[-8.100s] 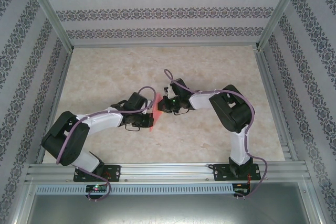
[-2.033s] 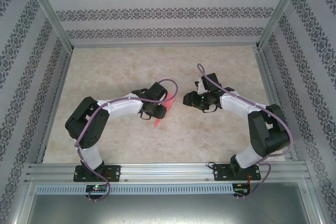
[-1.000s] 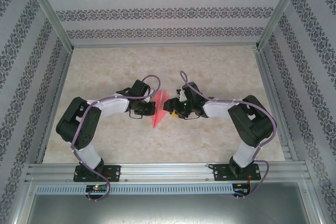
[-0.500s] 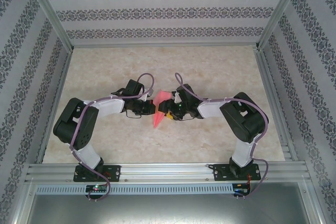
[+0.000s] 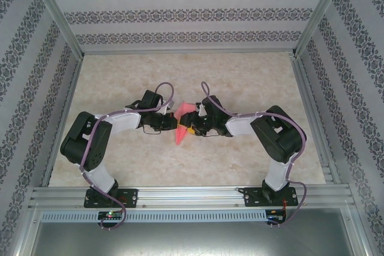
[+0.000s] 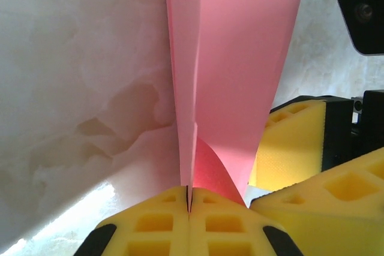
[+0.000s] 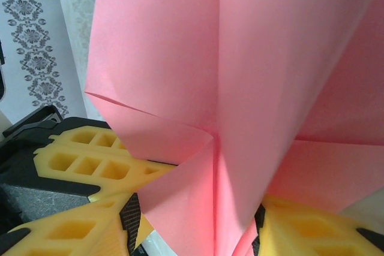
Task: Fold a paper plane with a square sheet of paper (pick it up from the middle)
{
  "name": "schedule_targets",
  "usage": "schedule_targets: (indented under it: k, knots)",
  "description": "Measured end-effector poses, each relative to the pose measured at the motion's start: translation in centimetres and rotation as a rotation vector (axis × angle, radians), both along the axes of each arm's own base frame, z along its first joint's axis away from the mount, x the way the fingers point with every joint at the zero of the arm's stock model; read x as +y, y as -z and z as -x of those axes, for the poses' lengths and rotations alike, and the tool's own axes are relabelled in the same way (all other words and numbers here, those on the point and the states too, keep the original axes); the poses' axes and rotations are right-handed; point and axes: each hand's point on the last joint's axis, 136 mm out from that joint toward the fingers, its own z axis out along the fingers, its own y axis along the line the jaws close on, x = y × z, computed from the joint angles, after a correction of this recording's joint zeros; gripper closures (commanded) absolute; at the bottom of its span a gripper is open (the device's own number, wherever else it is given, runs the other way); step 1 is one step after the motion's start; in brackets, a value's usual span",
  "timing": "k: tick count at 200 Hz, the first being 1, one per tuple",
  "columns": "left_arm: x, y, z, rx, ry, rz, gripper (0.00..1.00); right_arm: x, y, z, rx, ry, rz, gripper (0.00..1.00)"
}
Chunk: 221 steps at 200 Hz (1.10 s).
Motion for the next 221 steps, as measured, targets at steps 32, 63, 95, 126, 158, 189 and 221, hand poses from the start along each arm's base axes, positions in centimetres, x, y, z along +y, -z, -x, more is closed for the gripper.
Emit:
schedule_targets:
  k: [32, 63, 95, 126, 158, 189, 221]
  knots:
    - [0.0, 0.1, 0.0, 0.014, -0.003, 0.011, 0.95, 0.1, 0.0, 0.1, 0.012, 0.013, -0.035, 0.49]
    - [0.2, 0.5, 0.1, 0.043, -0.016, 0.021, 0.96, 0.3, 0.3, 0.2, 0.026, 0.029, -0.086, 0.53]
    - [0.1, 0.6, 0.2, 0.065, -0.016, 0.04, 0.96, 0.4, 0.1, 0.5, 0.032, 0.035, -0.13, 0.52]
    - [0.2, 0.7, 0.1, 0.081, -0.023, 0.056, 0.96, 0.9, -1.0, 0.6, 0.018, 0.017, -0.177, 0.51]
    - [0.0, 0.5, 0.1, 0.091, -0.024, 0.076, 0.96, 1.1, -1.1, 0.7, 0.017, 0.008, -0.184, 0.56]
    - [0.2, 0.6, 0.1, 0.109, -0.04, 0.081, 0.96, 0.9, -0.4, 0.9, 0.017, -0.008, -0.144, 0.59]
    - [0.0, 0.3, 0.1, 0.113, -0.039, 0.109, 0.96, 0.4, 0.7, 1.1, 0.034, -0.019, -0.068, 0.65]
